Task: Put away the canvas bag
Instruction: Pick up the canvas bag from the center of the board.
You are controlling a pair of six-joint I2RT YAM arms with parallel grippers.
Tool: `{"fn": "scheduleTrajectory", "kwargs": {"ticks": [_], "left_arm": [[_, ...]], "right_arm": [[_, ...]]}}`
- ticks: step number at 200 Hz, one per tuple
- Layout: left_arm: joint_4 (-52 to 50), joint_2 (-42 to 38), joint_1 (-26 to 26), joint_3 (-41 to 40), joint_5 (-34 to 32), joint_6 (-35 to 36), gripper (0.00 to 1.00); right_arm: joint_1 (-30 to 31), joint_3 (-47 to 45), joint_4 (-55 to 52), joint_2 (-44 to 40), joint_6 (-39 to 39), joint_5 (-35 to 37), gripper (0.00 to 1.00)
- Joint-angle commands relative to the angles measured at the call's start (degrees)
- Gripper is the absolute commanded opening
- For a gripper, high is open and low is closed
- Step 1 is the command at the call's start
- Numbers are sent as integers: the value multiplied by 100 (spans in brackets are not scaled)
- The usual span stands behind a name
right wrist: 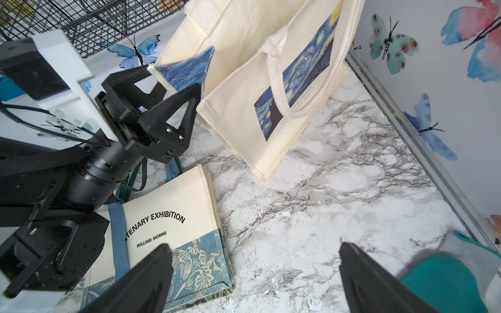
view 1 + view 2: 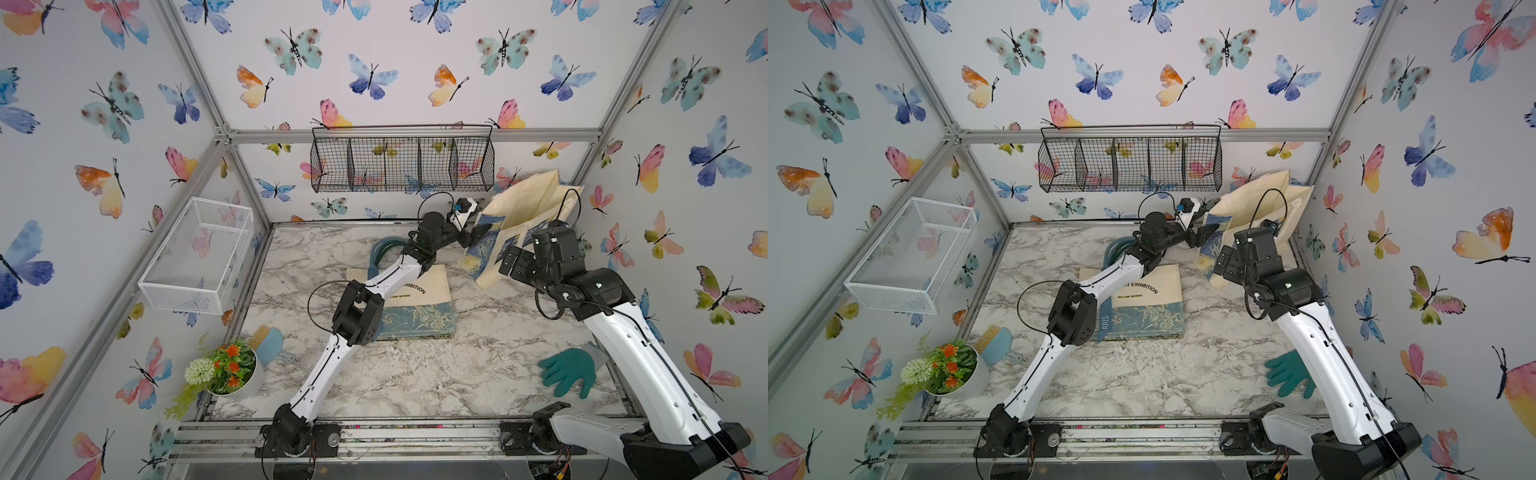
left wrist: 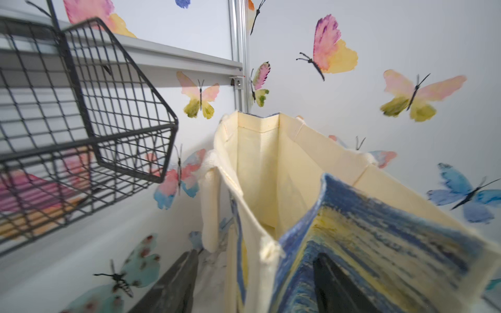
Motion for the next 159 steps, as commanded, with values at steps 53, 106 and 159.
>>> {"fn": "scheduleTrajectory", "kwargs": {"ticks": [53, 106, 159], "left_arm": [[743, -491, 42, -538, 855, -258, 0], [814, -1201, -110, -838, 1127, -479, 0], [-275, -2062, -265, -980, 976, -216, 0]], "right_arm": [[-24, -162, -15, -365, 93, 51, 99], [-28, 268, -271, -651, -17, 750, 99], [-28, 112, 137, -911, -286, 220, 97]]}}
